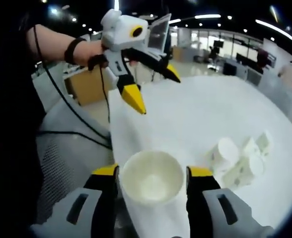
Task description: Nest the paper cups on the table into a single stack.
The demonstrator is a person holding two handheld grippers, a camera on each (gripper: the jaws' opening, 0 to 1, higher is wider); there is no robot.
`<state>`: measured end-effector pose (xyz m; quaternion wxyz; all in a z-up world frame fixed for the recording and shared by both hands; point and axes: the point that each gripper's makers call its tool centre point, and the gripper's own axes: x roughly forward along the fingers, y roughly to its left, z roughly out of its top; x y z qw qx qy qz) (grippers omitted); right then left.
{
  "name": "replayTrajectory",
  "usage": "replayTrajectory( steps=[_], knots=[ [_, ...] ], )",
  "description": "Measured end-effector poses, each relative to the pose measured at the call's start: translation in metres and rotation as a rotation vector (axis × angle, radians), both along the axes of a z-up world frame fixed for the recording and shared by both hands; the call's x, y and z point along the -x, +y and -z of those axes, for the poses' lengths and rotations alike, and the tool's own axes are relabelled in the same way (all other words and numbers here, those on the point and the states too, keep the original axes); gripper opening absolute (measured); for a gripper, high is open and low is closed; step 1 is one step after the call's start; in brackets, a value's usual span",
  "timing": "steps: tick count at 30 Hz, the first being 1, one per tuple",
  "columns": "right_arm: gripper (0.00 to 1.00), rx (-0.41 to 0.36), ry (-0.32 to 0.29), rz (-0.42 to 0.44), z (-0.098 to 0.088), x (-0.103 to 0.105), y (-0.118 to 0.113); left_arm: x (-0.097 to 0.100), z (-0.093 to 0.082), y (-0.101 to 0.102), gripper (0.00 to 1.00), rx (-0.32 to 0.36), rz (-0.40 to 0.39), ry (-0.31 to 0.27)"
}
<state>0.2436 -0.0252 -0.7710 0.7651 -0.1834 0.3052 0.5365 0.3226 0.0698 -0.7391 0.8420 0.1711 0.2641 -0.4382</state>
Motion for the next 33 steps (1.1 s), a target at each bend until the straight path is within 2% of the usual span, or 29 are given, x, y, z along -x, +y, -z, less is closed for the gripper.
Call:
replayTrajectory(
  steps=[6, 14, 25, 33],
  knots=[
    [0.69, -0.010, 0.002, 0.013, 0.001, 0.001, 0.001, 0.000, 0.000, 0.002, 0.79, 0.004, -0.007, 0.000],
    [0.73, -0.044, -0.004, 0.024, -0.005, 0.002, 0.002, 0.000, 0.000, 0.002, 0.79, 0.011, -0.014, 0.003],
    [0.73, -0.157, 0.003, 0.130, -0.033, -0.012, -0.006, 0.000, 0.001, 0.002, 0.79, 0.013, -0.012, 0.005],
    [0.75, -0.213, -0.045, 0.194, -0.059, -0.028, -0.022, 0.000, 0.000, 0.003, 0.79, 0.018, -0.016, 0.004]
  ],
)
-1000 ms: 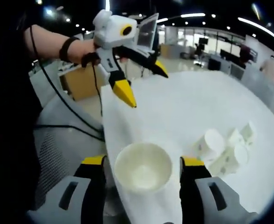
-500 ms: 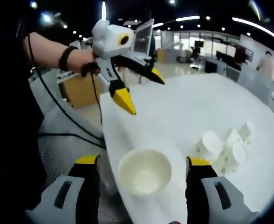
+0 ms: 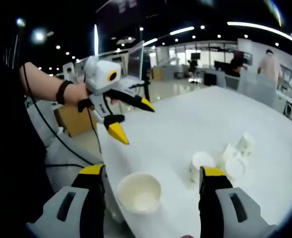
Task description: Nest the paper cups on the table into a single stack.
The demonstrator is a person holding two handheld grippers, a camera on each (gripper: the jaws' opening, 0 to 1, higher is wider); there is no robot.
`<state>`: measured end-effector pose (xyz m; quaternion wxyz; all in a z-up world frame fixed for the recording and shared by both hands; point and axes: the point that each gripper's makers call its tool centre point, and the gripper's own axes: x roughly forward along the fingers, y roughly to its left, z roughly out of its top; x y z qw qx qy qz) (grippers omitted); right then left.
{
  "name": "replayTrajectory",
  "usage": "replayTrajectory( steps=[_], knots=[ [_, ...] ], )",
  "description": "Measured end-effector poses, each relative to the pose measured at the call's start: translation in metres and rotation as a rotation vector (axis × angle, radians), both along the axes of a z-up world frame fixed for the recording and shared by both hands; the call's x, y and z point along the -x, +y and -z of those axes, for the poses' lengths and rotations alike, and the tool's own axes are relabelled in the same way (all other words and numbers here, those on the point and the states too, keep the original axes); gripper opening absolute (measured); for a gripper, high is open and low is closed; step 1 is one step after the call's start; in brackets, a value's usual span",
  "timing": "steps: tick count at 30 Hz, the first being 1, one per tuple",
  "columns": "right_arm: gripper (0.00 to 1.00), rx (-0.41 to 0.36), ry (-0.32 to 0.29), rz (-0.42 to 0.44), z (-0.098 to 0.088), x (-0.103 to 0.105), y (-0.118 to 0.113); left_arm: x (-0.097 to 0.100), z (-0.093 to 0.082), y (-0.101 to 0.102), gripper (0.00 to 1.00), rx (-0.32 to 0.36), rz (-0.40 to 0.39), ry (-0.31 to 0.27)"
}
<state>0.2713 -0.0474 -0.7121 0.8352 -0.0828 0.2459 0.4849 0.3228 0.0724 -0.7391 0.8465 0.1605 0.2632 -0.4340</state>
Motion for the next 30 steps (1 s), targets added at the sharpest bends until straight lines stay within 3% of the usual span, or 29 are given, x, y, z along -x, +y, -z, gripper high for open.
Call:
replayTrajectory(
  steps=[11, 30],
  knots=[
    [0.79, -0.071, -0.024, 0.106, -0.026, -0.022, -0.029, 0.001, 0.001, 0.001, 0.79, -0.005, -0.002, 0.003],
    [0.80, -0.047, -0.056, 0.215, -0.029, -0.039, -0.075, -0.002, 0.001, 0.002, 0.78, -0.006, 0.000, 0.001]
  ],
)
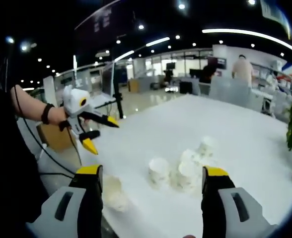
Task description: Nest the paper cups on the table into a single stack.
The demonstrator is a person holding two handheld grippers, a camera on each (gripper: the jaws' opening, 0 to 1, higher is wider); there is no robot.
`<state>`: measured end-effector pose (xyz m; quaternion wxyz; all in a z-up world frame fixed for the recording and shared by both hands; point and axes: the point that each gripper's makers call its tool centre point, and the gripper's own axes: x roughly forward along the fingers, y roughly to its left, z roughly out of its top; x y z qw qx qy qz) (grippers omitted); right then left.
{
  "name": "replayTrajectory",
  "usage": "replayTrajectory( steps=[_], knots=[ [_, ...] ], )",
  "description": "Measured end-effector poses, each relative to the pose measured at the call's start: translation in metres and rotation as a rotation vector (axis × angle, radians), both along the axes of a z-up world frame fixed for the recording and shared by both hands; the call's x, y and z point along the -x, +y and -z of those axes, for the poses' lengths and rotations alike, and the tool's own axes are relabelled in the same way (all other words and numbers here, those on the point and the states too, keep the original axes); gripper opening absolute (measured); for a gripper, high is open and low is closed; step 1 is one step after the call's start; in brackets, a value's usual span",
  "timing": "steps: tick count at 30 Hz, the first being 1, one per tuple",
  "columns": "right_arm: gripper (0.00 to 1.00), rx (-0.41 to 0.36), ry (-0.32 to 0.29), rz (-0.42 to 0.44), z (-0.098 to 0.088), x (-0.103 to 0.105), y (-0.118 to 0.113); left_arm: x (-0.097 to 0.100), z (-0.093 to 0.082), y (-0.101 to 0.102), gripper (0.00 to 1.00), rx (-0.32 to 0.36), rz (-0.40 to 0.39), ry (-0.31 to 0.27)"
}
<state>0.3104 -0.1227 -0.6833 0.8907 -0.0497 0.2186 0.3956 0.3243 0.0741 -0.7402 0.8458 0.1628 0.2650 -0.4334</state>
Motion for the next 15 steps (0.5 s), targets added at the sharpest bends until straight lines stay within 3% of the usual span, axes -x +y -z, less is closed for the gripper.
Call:
replayTrajectory(
  steps=[15],
  knots=[
    [0.84, 0.033, 0.015, 0.087, 0.014, -0.002, -0.038, 0.001, 0.001, -0.001, 0.78, -0.005, 0.009, 0.006]
  ],
)
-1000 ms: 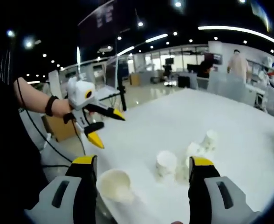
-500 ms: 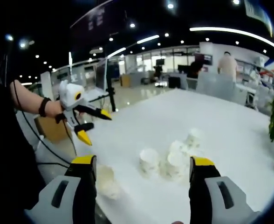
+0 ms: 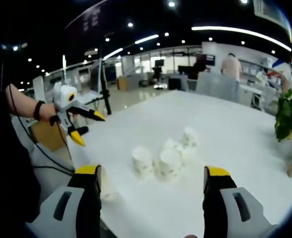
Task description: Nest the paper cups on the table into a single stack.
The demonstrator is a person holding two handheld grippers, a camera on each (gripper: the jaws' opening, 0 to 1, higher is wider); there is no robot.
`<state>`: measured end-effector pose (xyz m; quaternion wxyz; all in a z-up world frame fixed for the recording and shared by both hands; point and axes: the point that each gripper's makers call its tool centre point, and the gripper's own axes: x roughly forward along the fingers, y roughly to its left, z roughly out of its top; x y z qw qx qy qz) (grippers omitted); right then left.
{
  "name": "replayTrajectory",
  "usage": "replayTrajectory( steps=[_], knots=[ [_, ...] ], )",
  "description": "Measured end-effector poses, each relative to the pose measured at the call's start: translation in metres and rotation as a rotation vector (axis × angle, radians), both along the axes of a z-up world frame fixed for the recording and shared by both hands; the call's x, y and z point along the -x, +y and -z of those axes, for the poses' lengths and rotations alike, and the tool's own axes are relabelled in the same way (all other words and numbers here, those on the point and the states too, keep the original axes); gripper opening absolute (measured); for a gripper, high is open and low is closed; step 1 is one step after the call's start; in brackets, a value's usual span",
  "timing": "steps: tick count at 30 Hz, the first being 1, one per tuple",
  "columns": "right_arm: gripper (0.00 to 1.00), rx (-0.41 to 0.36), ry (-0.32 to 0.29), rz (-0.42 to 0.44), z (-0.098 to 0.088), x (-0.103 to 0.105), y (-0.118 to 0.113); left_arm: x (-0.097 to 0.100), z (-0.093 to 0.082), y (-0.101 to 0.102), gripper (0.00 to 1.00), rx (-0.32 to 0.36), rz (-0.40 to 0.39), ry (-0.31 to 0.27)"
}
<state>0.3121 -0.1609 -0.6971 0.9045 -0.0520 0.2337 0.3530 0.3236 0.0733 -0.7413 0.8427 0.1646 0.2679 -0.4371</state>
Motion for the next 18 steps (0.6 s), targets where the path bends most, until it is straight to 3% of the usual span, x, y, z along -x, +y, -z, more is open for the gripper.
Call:
replayTrajectory(
  steps=[8, 18],
  knots=[
    [0.84, 0.042, 0.004, 0.019, 0.010, 0.004, -0.017, 0.000, 0.000, 0.001, 0.78, -0.001, -0.003, 0.003],
    [0.97, 0.108, 0.013, 0.024, 0.021, 0.011, -0.030, 0.002, 0.001, 0.003, 0.78, -0.006, -0.006, 0.004]
  ],
)
